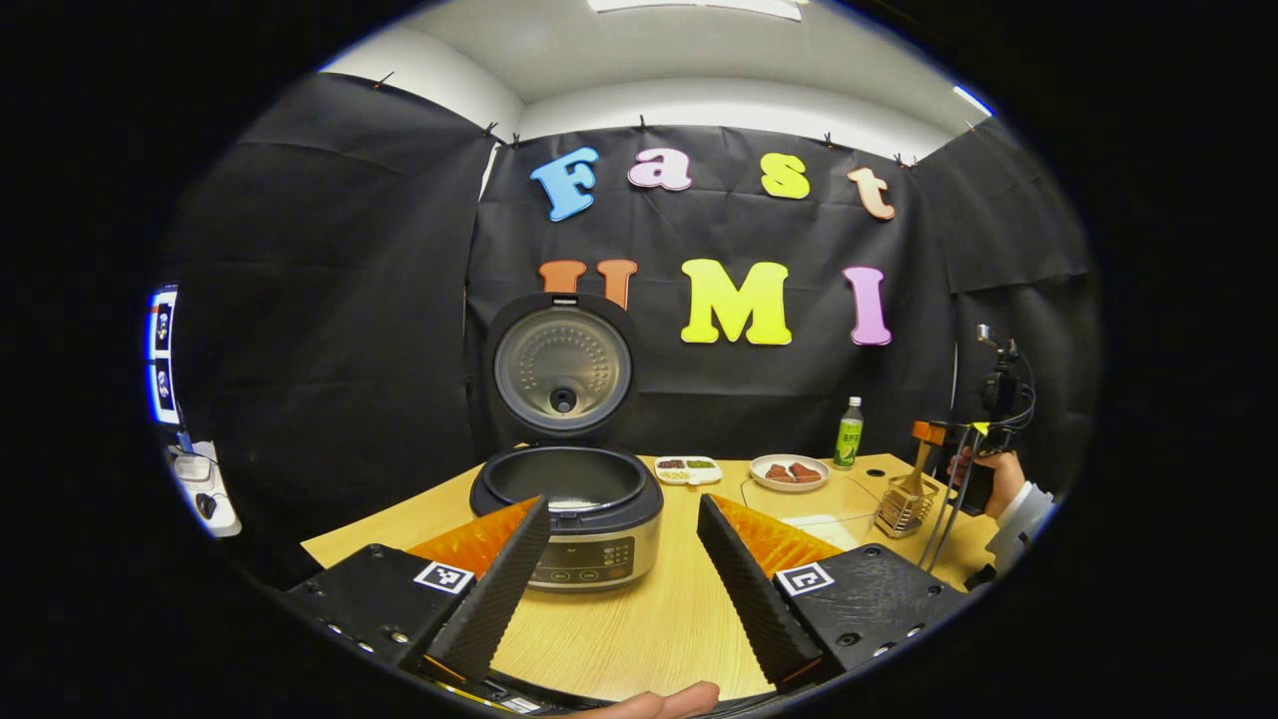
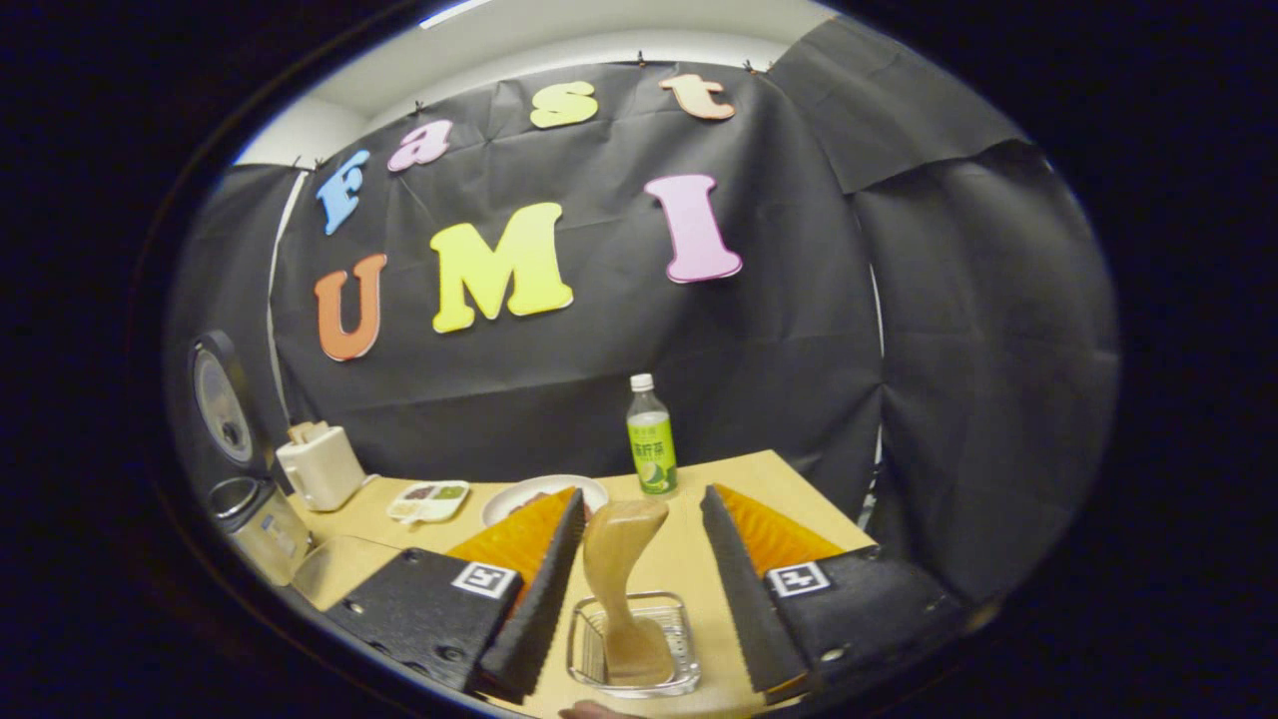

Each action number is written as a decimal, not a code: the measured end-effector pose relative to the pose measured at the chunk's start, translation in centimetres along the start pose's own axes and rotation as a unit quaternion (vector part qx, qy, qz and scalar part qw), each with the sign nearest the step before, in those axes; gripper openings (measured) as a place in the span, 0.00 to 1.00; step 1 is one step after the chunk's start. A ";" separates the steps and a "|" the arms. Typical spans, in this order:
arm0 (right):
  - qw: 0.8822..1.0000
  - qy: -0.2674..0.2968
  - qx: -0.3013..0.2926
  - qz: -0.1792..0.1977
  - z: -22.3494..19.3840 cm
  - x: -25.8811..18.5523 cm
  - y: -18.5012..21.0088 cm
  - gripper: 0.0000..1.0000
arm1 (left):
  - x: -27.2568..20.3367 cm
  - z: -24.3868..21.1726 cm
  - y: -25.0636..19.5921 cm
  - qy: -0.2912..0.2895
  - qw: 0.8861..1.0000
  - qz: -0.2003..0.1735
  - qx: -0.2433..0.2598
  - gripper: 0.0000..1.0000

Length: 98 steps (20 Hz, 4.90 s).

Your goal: Close the left gripper, press the button to open the rice cooker; take a wooden spoon from the chopstick holder with the right hand, scoop a spoonful of rice and pour it into the rice cooker, then put the wooden spoon back into the chopstick holder.

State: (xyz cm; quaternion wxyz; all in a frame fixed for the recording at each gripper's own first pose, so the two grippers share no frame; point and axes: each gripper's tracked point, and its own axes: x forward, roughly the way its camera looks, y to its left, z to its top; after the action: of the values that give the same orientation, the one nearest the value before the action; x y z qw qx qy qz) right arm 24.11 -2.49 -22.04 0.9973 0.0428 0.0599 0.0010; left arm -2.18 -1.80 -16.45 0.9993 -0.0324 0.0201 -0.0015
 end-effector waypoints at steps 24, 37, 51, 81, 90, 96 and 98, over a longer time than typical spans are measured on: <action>0.993 -0.031 -0.110 -0.020 10.1 -18.7 4.7 1.00 | 11.3 20.2 5.4 -0.099 0.991 0.083 0.045 0.94; 0.993 -0.079 -0.084 0.013 13.5 -21.9 4.9 1.00 | 25.0 24.0 9.2 -0.119 0.986 0.111 0.036 0.95; 0.997 -0.063 -0.018 0.030 11.6 -20.7 2.5 1.00 | 31.2 18.8 10.7 -0.051 0.998 0.048 0.004 1.00; 0.998 -0.014 -0.005 0.065 5.4 -19.2 4.3 1.00 | 16.5 2.3 7.5 0.046 0.996 0.073 -0.013 0.97; 0.997 0.023 0.013 0.075 2.7 -17.9 5.2 1.00 | 16.3 -1.1 7.6 0.058 0.996 0.068 0.017 1.00; 0.990 0.061 0.052 0.117 -0.1 -16.7 7.7 0.99 | 16.0 -2.4 7.5 0.032 0.997 0.061 0.020 1.00; 0.990 0.062 0.055 0.118 -0.5 -16.3 7.8 1.00 | 16.0 -2.6 7.6 0.020 0.997 0.066 0.017 0.96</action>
State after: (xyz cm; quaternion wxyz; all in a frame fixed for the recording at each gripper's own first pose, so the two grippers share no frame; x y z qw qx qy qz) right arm 7.87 5.19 -19.96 0.9808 0.1038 0.1158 0.1176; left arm 13.73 5.54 -20.22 0.9970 -0.0140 0.0421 0.0638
